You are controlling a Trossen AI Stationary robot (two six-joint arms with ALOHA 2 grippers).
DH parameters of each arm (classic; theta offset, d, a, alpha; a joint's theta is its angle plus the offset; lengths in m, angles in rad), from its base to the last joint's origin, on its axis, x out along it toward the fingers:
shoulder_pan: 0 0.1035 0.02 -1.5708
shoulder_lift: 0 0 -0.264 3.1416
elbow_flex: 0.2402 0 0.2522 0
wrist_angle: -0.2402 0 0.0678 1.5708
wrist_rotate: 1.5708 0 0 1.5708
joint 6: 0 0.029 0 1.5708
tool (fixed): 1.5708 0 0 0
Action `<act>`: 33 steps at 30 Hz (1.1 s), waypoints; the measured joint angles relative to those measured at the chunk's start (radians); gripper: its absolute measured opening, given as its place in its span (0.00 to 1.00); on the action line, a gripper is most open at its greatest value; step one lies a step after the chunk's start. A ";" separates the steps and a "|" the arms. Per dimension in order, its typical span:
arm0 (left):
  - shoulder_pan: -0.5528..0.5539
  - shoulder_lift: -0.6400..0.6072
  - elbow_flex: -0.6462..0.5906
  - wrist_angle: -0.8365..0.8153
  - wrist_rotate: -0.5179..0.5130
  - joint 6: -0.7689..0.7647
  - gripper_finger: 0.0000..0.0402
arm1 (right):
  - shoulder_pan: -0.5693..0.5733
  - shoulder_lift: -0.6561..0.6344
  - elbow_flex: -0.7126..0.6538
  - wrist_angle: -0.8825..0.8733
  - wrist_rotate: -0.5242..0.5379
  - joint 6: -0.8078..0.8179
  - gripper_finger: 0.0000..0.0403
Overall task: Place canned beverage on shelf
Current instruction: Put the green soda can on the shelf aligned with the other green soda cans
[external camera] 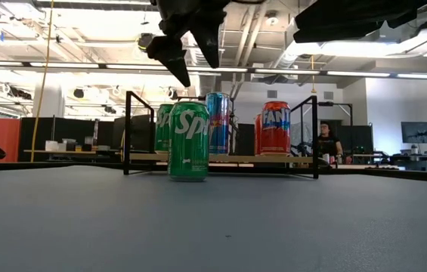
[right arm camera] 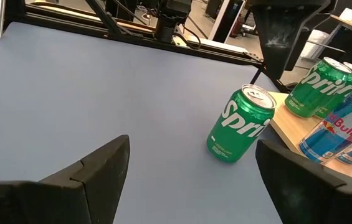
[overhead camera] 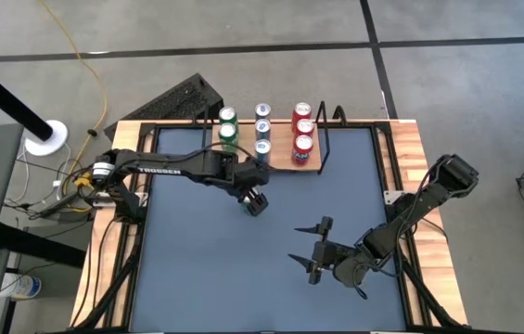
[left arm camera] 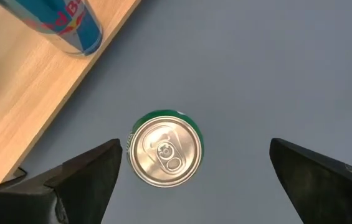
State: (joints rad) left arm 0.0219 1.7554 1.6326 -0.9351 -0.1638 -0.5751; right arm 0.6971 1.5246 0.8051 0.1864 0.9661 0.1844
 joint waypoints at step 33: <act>0.024 0.177 0.000 -0.060 -0.023 0.019 0.95 | 0.000 0.001 0.000 -0.006 -0.004 0.001 0.85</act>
State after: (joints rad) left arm 0.0456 1.9327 1.6325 -0.9950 -0.1871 -0.5557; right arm 0.6975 1.5253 0.8047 0.1801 0.9623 0.1852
